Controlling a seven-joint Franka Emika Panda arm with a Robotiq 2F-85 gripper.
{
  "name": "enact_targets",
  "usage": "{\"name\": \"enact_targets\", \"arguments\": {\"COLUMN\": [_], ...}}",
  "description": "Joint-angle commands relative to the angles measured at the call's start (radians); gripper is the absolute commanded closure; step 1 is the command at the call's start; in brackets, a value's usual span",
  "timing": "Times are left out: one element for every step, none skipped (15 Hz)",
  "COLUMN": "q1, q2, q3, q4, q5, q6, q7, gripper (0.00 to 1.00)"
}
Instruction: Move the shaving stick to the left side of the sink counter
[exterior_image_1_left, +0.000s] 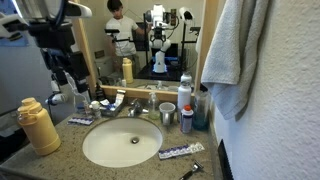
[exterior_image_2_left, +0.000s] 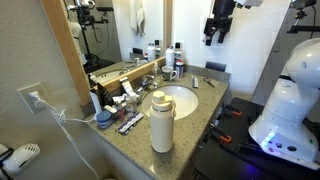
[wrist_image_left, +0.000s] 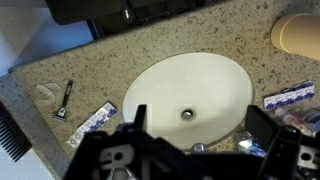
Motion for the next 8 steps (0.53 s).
{"name": "enact_targets", "arguments": {"q1": [-0.036,-0.048,-0.062,-0.069,-0.083,-0.096,-0.108,-0.124], "q2": [0.062,0.078,0.106,0.127,0.154,0.179,0.205,0.234], "q3": [-0.027,-0.036,-0.049,-0.063,-0.073,-0.082,-0.092,-0.104], "q4": [0.027,0.032,0.046,0.055,0.068,0.081,0.09,0.098], "q5": [-0.006,-0.016,-0.013,-0.006,-0.004,-0.006,-0.01,-0.017], "q6": [0.057,0.082,0.102,0.126,0.152,0.181,0.218,0.261], "q7": [0.001,-0.002,0.011,0.011,0.021,0.022,0.022,0.018], "gripper": [0.0,0.0,0.0,0.0,0.0,0.0,0.0,0.0]}}
